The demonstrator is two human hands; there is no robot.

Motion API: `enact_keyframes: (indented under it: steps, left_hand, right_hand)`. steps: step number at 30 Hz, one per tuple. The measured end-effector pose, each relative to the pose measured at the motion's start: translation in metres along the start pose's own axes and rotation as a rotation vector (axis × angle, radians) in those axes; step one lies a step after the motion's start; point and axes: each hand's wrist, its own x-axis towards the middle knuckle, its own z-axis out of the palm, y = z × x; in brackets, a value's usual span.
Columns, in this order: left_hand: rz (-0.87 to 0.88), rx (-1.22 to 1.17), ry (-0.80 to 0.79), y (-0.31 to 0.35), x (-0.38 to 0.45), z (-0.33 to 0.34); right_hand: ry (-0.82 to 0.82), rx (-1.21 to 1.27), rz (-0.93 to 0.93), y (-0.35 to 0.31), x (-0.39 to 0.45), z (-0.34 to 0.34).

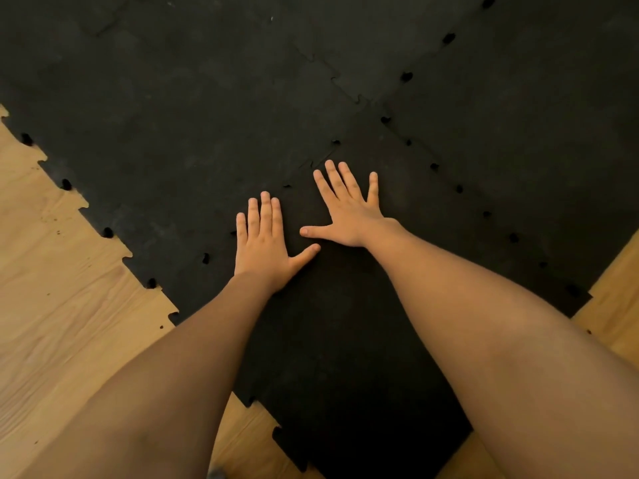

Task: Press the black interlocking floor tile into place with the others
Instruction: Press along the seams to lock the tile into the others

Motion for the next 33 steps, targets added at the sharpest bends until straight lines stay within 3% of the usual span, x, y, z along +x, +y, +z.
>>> enact_keyframes:
  steps: [6,10,14,17,22,28,33]
  left_hand:
    - [0.098,-0.019,0.094,-0.016,-0.002,-0.008]
    - [0.16,0.027,0.141,-0.033,-0.003,-0.008]
    - [0.098,-0.069,0.209,-0.026,0.022,-0.014]
    - [-0.03,-0.078,0.204,-0.016,0.042,-0.012]
    - [-0.007,-0.039,0.203,-0.019,0.047,-0.005]
    - [-0.014,-0.042,0.174,-0.018,0.048,-0.007]
    - [0.164,-0.067,0.179,-0.02,0.048,-0.008]
  right_hand:
    - [0.116,-0.133,-0.07,0.017,-0.007,-0.008]
    - [0.133,-0.035,0.119,0.043,-0.004,-0.016]
    - [0.261,0.021,0.192,0.066,0.022,-0.035]
    - [0.266,0.06,0.188,0.075,0.056,-0.051]
    - [0.377,-0.093,0.22,0.072,0.073,-0.031]
    - [0.377,-0.097,0.202,0.074,0.075,-0.033]
    - [0.339,-0.065,0.216,0.076,0.07,-0.039]
